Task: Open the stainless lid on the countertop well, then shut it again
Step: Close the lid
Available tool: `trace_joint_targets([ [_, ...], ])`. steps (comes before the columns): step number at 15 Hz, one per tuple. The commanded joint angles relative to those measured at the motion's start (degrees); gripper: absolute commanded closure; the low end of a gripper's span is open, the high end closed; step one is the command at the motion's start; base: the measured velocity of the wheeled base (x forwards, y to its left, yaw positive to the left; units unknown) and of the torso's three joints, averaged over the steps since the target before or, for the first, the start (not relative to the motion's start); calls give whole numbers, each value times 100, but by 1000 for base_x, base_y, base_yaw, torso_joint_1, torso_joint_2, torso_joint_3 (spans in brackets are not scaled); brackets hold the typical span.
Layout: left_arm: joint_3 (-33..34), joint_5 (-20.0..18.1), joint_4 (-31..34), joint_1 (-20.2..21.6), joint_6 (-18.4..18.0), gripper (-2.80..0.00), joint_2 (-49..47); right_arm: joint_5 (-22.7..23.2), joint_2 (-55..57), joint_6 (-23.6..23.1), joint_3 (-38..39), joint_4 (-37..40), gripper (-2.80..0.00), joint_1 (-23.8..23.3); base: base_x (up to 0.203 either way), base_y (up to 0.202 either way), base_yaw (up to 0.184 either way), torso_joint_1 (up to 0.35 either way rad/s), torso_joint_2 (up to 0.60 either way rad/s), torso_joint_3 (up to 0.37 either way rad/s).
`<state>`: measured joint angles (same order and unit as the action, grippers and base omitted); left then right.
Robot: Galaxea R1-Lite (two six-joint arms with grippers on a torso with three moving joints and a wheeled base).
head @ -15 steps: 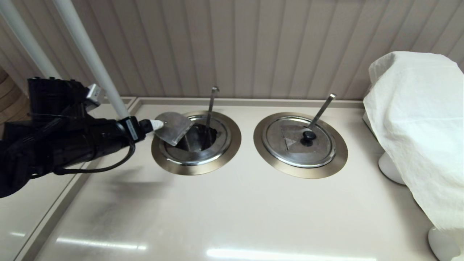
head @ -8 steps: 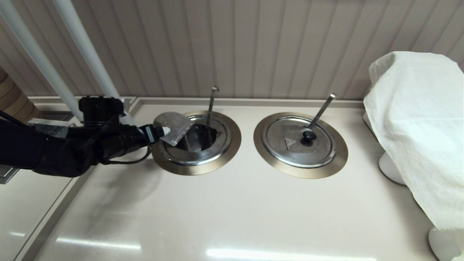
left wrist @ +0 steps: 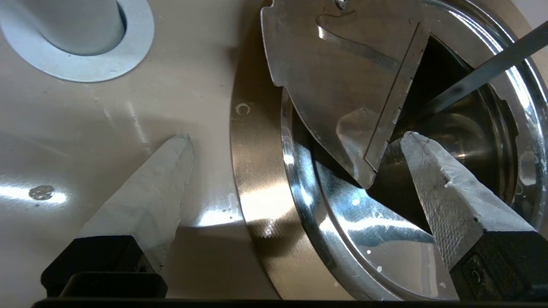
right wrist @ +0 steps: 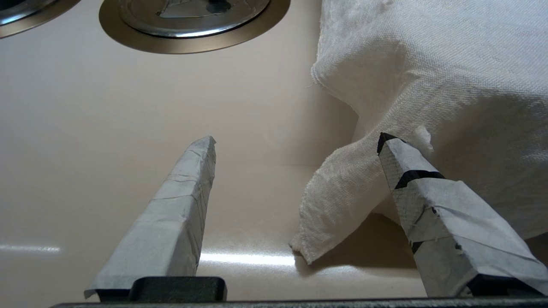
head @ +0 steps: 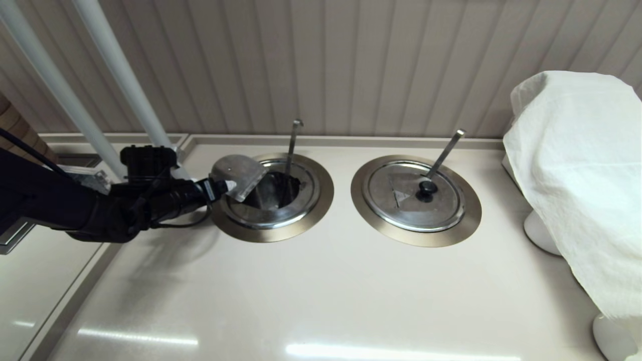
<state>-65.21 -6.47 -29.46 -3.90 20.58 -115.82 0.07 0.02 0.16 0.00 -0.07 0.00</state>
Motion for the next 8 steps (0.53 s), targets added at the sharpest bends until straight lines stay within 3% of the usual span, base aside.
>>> trace_joint_targets([
  [1,-85,-82,-24,3,75,-280,-90,1,-2,-7,0,-1,-280,0,0,0,0,0,0,0],
  [4,-112,-437,-32,-5,407,-280,-34,3,-2,-7,0,-1,-280,0,0,0,0,0,0,0],
  [8,-246,-504,-164,-5,593,-280,-83,10,-2,-2,0,-1,-280,0,0,0,0,0,0,0],
])
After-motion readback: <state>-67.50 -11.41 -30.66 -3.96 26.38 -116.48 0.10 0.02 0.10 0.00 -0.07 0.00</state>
